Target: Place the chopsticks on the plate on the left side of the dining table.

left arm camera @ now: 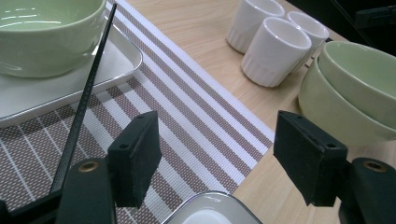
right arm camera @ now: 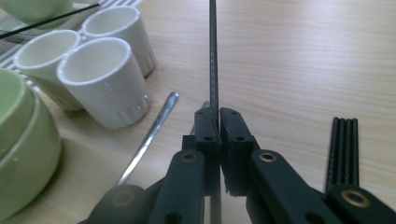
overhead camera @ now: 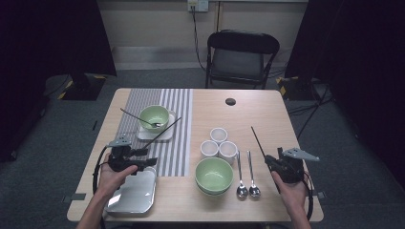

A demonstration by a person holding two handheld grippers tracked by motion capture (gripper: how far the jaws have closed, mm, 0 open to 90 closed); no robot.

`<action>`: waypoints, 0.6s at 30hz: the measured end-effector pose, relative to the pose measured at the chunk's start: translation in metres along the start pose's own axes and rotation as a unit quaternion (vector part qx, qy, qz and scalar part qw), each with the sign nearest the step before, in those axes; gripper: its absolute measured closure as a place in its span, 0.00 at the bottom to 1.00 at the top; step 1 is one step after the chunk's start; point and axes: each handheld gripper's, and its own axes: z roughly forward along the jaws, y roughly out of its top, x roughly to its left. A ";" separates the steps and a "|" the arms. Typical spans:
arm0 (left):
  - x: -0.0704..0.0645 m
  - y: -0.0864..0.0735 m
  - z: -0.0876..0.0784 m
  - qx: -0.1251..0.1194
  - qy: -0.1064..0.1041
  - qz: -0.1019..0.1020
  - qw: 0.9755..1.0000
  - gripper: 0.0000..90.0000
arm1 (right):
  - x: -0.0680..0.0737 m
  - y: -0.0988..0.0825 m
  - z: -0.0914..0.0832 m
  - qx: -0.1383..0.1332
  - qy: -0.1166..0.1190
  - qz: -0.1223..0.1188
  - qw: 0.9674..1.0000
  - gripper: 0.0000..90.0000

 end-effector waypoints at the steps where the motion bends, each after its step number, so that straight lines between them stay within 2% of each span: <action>1: 0.000 0.000 0.000 -0.004 -0.004 -0.002 1.000 0.35 | 0.004 0.003 -0.004 -0.007 0.009 -0.004 1.000 0.96; 3: -0.001 0.001 -0.001 -0.005 -0.010 -0.002 1.000 0.34 | 0.007 0.005 -0.005 -0.011 0.012 -0.008 1.000 0.96; 5: -0.001 0.001 0.000 -0.010 -0.023 -0.012 1.000 0.35 | 0.010 0.008 -0.007 -0.014 0.018 -0.012 1.000 0.96; 7: -0.002 0.002 -0.001 -0.013 -0.020 -0.010 1.000 0.34 | 0.014 0.011 -0.008 -0.018 0.024 -0.015 0.999 0.96; 9: -0.003 0.002 0.000 -0.018 -0.028 -0.012 0.999 0.35 | 0.016 0.013 -0.009 -0.024 0.030 -0.015 0.999 0.96; 12: -0.005 0.004 0.000 -0.022 -0.028 -0.012 0.999 0.32 | 0.020 0.018 -0.011 -0.030 0.036 -0.019 0.999 0.96; 14: -0.007 0.005 0.000 -0.026 -0.024 -0.005 0.999 0.35 | 0.024 0.021 -0.012 -0.034 0.041 -0.022 0.998 0.96; 17: -0.010 0.007 0.001 -0.033 -0.025 -0.006 0.999 0.32 | 0.030 0.024 -0.014 -0.038 0.047 -0.029 0.998 0.96; 18: -0.011 0.007 0.001 -0.032 -0.020 0.003 0.999 0.32 | 0.031 0.024 -0.015 -0.040 0.050 -0.028 0.998 0.96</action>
